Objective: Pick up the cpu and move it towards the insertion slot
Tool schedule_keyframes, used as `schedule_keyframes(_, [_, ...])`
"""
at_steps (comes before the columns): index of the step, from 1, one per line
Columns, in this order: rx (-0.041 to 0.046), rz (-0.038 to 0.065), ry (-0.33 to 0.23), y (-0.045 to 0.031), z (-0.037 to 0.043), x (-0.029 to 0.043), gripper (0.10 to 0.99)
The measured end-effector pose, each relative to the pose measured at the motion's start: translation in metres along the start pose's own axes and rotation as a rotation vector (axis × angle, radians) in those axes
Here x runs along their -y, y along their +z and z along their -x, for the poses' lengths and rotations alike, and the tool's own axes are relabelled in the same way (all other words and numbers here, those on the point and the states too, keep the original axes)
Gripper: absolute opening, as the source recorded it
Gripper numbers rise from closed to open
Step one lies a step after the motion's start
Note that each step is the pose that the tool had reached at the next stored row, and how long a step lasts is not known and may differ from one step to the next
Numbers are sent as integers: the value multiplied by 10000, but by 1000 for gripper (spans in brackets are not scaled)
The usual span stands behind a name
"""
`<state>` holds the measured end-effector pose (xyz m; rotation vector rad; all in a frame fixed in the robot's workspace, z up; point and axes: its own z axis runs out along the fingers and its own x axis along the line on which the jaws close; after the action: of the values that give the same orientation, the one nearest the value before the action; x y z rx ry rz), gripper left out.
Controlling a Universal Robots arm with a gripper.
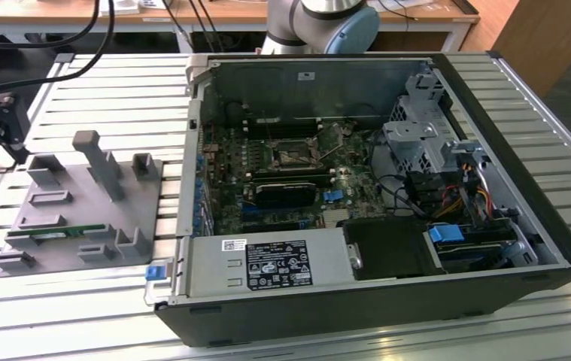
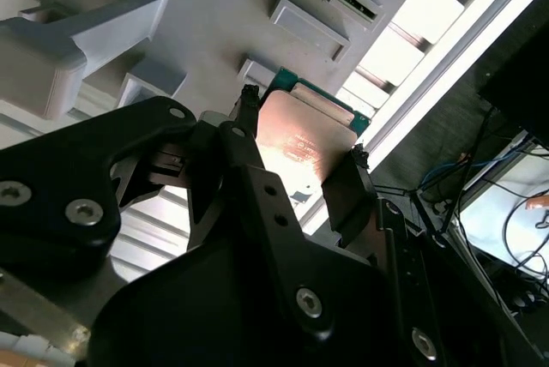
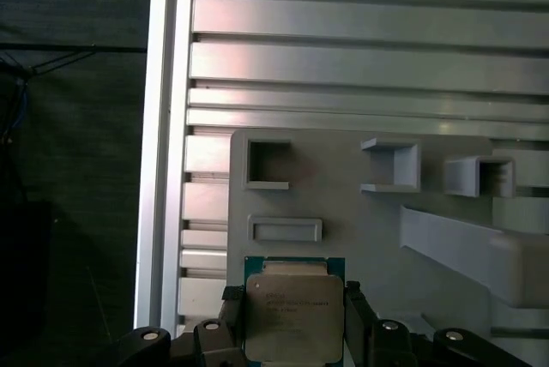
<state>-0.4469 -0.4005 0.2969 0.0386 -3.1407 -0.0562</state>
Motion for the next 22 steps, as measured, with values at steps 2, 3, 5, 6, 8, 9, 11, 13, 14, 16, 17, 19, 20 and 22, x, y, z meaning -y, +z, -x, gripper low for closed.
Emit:
schedule_keyframes(2, [-1, 0, 0, -10, 0, -1, 545])
schedule_keyframes(3, [-1, 0, 0, -16, 0, -1, 545])
schedule_keyframes(5, [-1, 0, 0, -27, 0, -2, 545])
schedule_keyframes(6, [-1, 0, 0, -34, 0, -2, 545])
schedule_keyframes(8, [0, 0, 0, -46, 0, -3, 545])
schedule_keyframes(9, [0, 0, 1, -52, 0, -3, 545])
schedule_keyframes(11, [-1, 0, 0, -64, 0, -3, 545])
schedule_keyframes(13, [-1, 0, 0, -76, 0, -4, 545])
schedule_keyframes(14, [-1, 0, 0, -82, 0, -4, 545])
schedule_keyframes(16, [-1, 0, 0, -95, 0, -5, 545])
schedule_keyframes(17, [-1, 0, 0, -102, 0, -5, 545])
schedule_keyframes(19, [0, 0, 0, -121, 0, -7, 545])
schedule_keyframes(20, [0, 0, 0, -130, 0, -7, 545])
schedule_keyframes(22, [-1, 0, 0, -146, 0, -8, 545])
